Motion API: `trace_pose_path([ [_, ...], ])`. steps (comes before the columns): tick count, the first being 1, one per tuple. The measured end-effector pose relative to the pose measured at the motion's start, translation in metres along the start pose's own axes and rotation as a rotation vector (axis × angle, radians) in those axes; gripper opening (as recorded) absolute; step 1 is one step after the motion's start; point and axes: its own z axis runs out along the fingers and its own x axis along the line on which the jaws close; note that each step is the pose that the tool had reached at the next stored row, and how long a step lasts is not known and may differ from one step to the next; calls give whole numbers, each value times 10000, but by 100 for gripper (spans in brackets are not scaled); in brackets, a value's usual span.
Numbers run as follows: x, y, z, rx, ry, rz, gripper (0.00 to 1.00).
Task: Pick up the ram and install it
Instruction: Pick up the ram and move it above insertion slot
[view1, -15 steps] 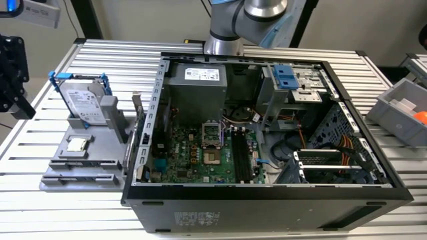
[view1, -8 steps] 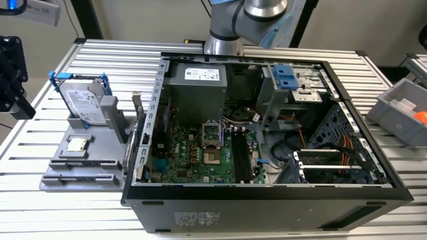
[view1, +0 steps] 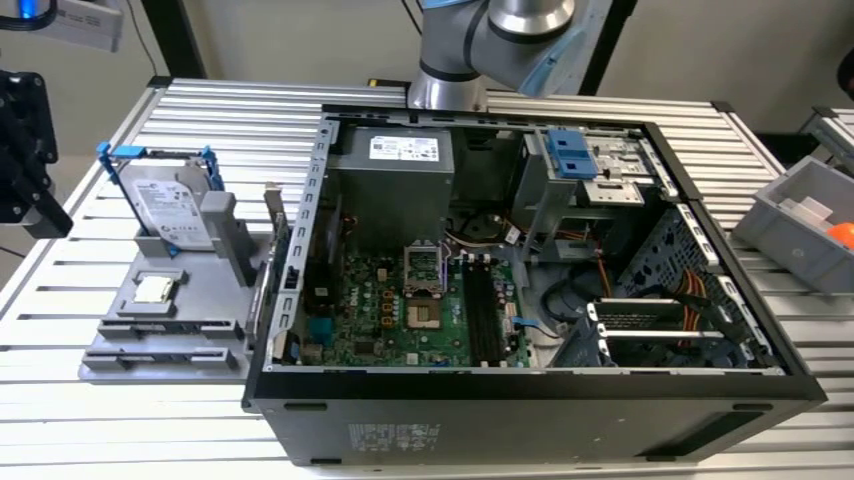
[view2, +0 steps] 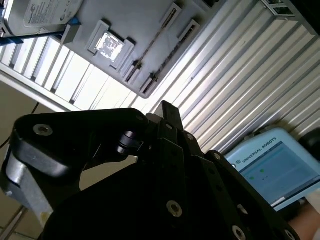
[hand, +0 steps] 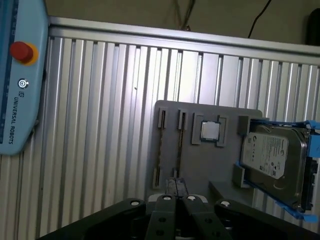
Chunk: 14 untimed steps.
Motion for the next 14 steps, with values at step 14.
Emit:
trace_pose_path([
  [14,-10,-29,-1,-2,1,-8,0],
])
